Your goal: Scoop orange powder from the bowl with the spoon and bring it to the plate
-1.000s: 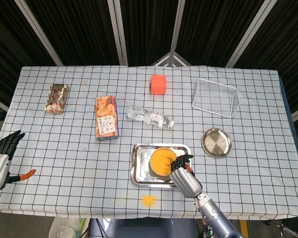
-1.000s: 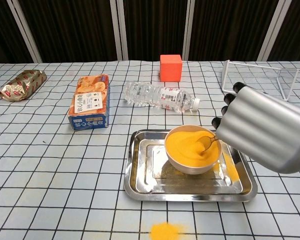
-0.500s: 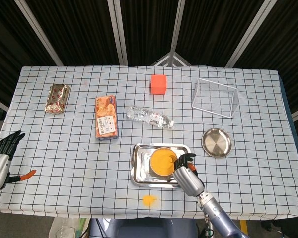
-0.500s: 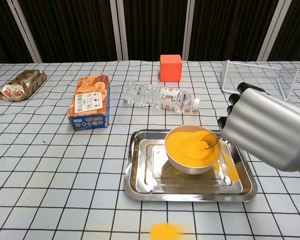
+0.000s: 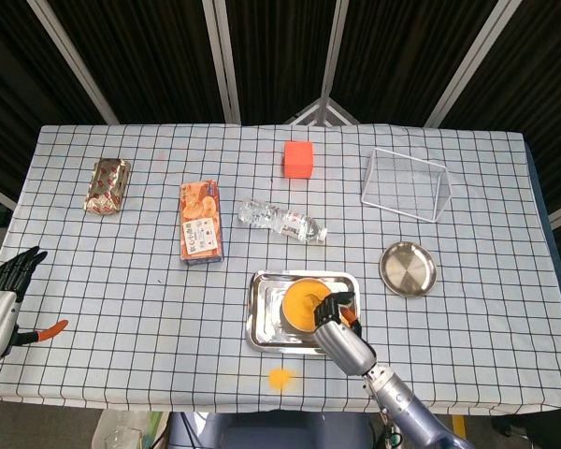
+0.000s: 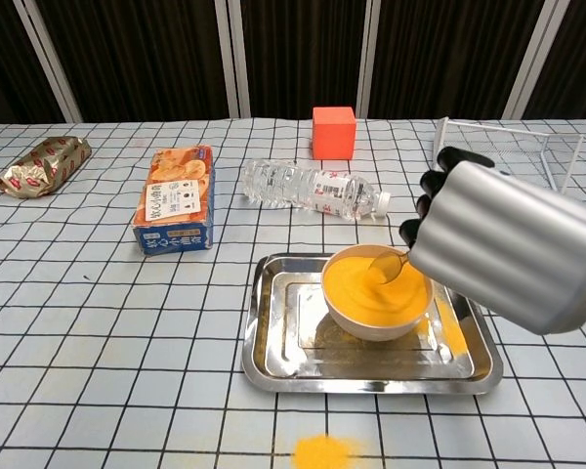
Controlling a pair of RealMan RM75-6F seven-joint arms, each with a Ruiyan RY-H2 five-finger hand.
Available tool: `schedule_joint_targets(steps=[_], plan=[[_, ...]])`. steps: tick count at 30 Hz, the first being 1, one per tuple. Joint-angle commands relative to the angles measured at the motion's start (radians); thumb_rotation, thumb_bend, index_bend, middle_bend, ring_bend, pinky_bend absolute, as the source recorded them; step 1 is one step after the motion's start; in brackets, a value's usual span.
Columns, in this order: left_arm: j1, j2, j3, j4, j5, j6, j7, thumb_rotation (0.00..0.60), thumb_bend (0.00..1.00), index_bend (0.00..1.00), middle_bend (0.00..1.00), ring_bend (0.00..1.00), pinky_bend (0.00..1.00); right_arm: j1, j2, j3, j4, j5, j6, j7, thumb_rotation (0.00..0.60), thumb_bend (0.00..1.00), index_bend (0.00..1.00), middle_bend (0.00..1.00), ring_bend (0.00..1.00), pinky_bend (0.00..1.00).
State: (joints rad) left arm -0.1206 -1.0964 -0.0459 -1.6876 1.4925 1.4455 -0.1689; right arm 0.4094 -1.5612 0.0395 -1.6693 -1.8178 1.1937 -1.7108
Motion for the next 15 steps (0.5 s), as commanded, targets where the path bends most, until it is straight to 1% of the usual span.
schedule_joint_targets(steps=[1,7,15], plan=[[0.0,0.0,0.0,0.0,0.001,0.001,0.001,0.6,0.01,0.0,0.0,0.0,0.0,0.011,0.028,0.002,-0.003,-0.029,-0.01,-0.008,0.6,0.56,0.69,0.62,0.49,0.51],[0.001,-0.001,0.0,-0.001,0.001,0.003,0.001,0.6,0.01,0.0,0.0,0.0,0.0,0.016,0.037,-0.014,0.034,-0.083,-0.022,-0.006,0.6,0.56,0.69,0.62,0.49,0.51],[0.0,0.001,-0.001,0.0,0.0,0.0,-0.004,0.6,0.01,0.0,0.0,0.0,0.0,0.013,0.045,0.005,0.026,-0.071,-0.048,0.004,0.6,0.56,0.69,0.62,0.49,0.51]])
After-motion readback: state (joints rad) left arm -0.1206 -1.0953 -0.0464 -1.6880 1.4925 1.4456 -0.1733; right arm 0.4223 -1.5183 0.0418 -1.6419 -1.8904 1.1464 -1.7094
